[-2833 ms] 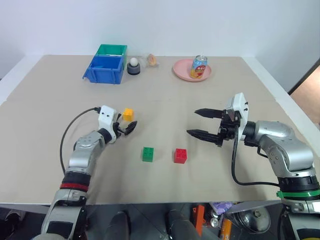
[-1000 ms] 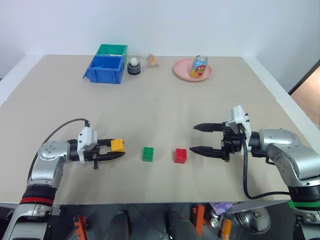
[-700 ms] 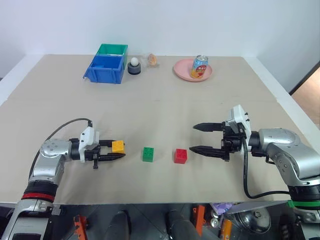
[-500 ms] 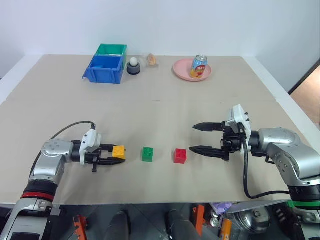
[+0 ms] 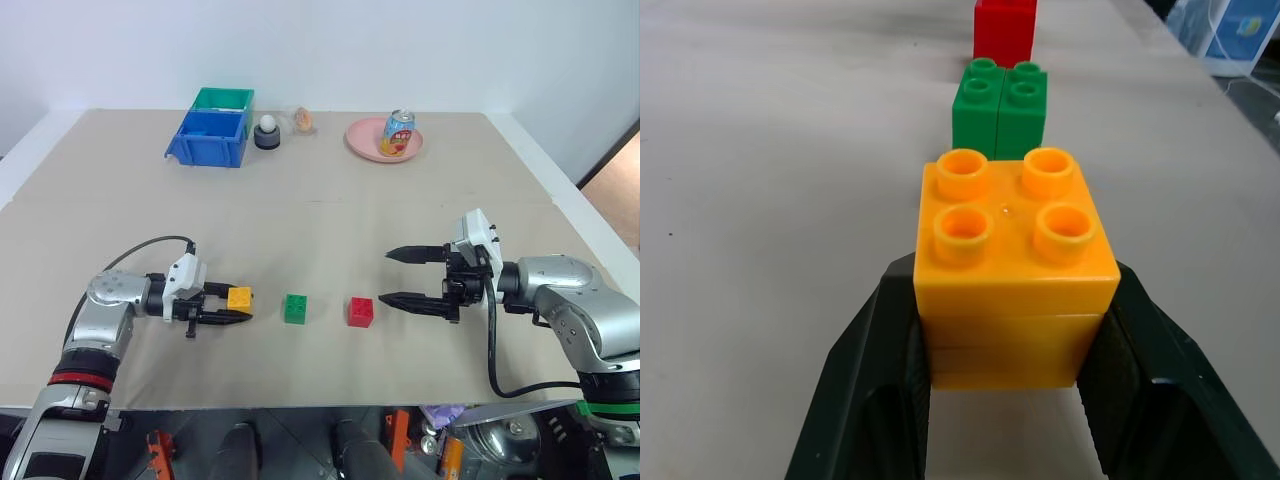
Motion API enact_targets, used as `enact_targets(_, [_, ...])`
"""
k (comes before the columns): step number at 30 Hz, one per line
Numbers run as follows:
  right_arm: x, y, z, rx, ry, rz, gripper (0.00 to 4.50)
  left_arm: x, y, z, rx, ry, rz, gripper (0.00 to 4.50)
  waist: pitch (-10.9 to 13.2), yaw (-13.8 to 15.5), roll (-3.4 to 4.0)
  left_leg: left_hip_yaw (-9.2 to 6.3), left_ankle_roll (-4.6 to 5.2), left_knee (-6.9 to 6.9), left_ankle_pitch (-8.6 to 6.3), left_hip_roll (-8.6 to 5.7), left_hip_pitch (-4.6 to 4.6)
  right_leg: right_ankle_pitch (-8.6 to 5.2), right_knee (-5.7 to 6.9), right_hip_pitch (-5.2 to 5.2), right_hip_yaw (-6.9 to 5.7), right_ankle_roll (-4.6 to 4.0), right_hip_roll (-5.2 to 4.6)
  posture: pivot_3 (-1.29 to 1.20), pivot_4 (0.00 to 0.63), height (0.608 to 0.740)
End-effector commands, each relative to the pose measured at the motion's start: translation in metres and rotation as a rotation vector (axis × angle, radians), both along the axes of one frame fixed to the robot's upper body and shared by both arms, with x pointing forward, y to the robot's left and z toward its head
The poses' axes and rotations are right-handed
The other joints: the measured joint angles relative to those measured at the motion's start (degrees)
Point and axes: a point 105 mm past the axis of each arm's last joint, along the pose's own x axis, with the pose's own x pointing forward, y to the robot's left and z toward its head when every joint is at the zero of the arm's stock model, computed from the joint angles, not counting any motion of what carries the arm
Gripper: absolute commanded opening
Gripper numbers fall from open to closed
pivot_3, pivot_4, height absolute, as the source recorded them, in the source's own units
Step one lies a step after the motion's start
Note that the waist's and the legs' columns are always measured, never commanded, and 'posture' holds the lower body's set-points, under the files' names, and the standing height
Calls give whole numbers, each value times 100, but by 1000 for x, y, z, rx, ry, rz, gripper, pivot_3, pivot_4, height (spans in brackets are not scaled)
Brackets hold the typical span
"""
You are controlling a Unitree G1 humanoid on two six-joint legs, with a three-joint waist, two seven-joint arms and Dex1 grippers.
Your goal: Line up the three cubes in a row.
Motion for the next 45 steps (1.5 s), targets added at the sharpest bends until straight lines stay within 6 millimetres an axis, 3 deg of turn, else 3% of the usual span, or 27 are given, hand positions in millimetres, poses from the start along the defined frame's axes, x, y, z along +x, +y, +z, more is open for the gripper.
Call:
enact_targets(1, [-4,-2,17,-3,-62,4,4500,2,-2,4,26,-41,-40,1357,0,1,0,0,0,0,0,0,-1,0,0,0,0,0,0,0,150,740])
enact_targets(27, [-6,-7,23,-14,-74,-15,4500,7,3,-18,45,2,-26,1357,0,1,0,-1,0,1,0,0,0,0,0,3,0,0,0,0,150,740])
enact_targets(28, [-6,-7,23,-15,-77,-17,4500,8,3,-19,44,9,-22,2369,0,1,0,-1,1,1,0,-1,-1,0,0,3,0,0,0,0,150,740])
enact_targets(34, [-4,-7,24,-13,-82,-21,4500,7,4,-21,37,22,-20,4340,-4,1,6,-1,1,1,0,-1,6,1,1,6,0,0,0,0,150,740])
enact_targets(35, [-4,-7,24,-13,-82,-21,4500,6,3,-21,43,12,-29,4492,-4,1,6,-1,1,1,0,0,6,1,1,6,0,0,0,0,150,740])
enact_targets(45, [-1,-6,27,-4,-86,-9,4500,5,8,-19,24,10,-15,4492,-4,1,7,0,1,1,0,0,4,0,1,5,1,1,0,0,150,740])
